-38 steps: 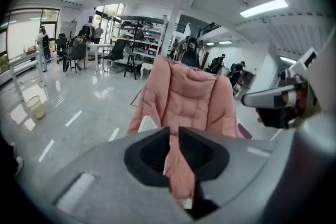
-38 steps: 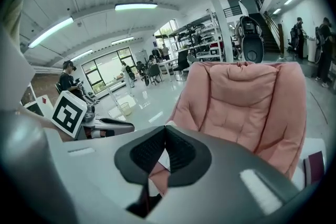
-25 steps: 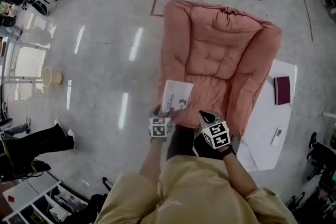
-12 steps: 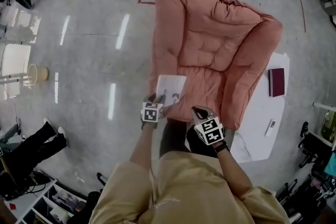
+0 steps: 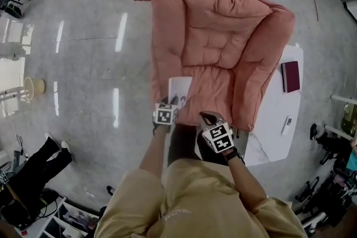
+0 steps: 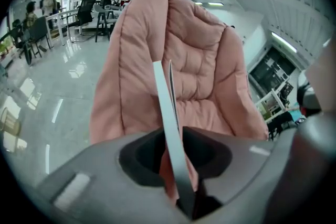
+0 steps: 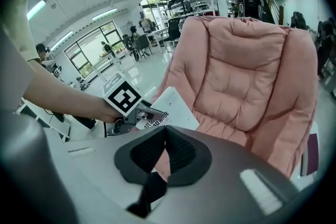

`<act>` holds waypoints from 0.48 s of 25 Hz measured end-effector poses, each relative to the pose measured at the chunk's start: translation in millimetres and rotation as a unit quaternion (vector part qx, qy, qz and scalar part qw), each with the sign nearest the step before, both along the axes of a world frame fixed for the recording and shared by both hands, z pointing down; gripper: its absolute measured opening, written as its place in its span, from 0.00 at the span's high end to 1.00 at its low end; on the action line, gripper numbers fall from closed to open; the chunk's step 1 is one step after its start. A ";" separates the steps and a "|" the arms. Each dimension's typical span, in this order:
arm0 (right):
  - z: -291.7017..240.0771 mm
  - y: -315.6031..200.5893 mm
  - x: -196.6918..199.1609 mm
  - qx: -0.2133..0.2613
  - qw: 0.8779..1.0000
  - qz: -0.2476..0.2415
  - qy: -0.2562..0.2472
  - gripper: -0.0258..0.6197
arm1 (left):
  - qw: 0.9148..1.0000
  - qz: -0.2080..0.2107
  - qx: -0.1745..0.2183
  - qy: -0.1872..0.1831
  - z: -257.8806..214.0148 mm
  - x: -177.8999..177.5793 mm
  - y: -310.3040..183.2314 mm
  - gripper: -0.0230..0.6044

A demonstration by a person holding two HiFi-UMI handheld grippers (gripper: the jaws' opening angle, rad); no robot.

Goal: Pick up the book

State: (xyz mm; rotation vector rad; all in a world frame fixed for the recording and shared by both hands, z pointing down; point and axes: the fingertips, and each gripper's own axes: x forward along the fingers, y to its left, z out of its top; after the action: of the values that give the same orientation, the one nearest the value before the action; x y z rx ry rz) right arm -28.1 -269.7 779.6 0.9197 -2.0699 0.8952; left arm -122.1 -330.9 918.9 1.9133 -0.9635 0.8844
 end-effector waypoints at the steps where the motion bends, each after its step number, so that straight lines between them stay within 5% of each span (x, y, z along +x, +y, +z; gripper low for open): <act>1: 2.0 0.5 3.1 -0.001 1.000 0.005 0.001 0.95 | 1.000 0.002 -0.004 -0.002 6.2 4.1 -1.2 0.80; 6: 12.5 7.3 20.6 -0.009 0.999 0.033 0.007 0.95 | 0.999 0.015 -0.037 -0.029 28.1 18.7 -3.0 0.84; 12: 18.6 14.3 39.7 -0.016 0.998 0.060 0.007 0.95 | 0.997 0.000 -0.073 -0.017 39.5 41.3 6.8 0.86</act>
State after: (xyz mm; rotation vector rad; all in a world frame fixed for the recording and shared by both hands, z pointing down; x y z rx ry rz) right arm 11.6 -255.4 798.2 1.0376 -1.9993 0.9787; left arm -80.8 -324.1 958.4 1.7812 -0.8932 0.9632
